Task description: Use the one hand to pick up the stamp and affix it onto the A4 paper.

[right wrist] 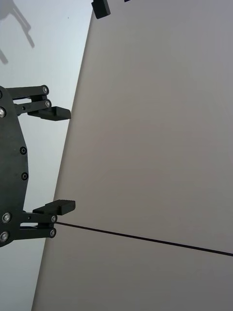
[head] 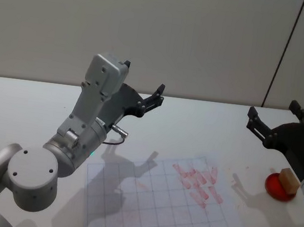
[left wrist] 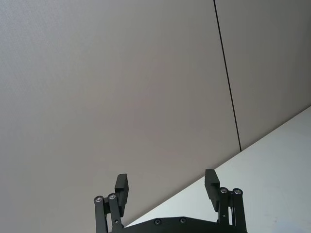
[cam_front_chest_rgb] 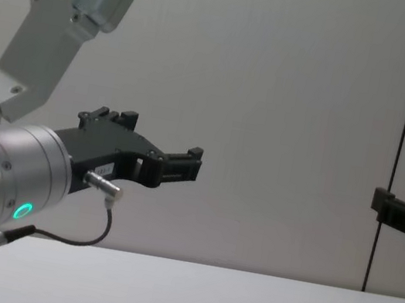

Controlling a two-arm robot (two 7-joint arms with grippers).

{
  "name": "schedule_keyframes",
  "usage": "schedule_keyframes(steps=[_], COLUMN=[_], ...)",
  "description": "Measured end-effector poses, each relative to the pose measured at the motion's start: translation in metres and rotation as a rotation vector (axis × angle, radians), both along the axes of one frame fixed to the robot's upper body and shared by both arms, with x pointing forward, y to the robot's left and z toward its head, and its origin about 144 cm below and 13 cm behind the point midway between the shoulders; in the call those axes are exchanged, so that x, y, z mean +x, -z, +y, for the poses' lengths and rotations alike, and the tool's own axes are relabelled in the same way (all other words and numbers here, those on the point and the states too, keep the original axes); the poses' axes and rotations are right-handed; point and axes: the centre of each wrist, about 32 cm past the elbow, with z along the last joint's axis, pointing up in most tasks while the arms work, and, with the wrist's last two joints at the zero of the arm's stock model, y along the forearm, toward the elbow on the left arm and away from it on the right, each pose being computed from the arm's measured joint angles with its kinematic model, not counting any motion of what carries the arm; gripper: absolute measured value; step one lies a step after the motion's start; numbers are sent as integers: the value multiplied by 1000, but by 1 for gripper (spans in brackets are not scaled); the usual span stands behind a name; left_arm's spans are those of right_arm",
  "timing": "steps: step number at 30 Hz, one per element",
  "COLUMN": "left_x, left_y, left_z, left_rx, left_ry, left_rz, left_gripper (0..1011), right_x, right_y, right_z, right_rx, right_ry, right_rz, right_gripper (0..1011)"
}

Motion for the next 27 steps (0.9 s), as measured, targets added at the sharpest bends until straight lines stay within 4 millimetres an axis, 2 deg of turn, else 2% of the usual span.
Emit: schedule_keyframes(steps=[27], left_x=[0], left_y=[0], left_z=[0], left_rx=[0], left_ry=[0], left_rz=[0], left_gripper=[1001], right_x=[0], right_y=[0], right_z=[0], right_rx=[0], right_ry=[0], right_rz=[0], right_gripper=[1001])
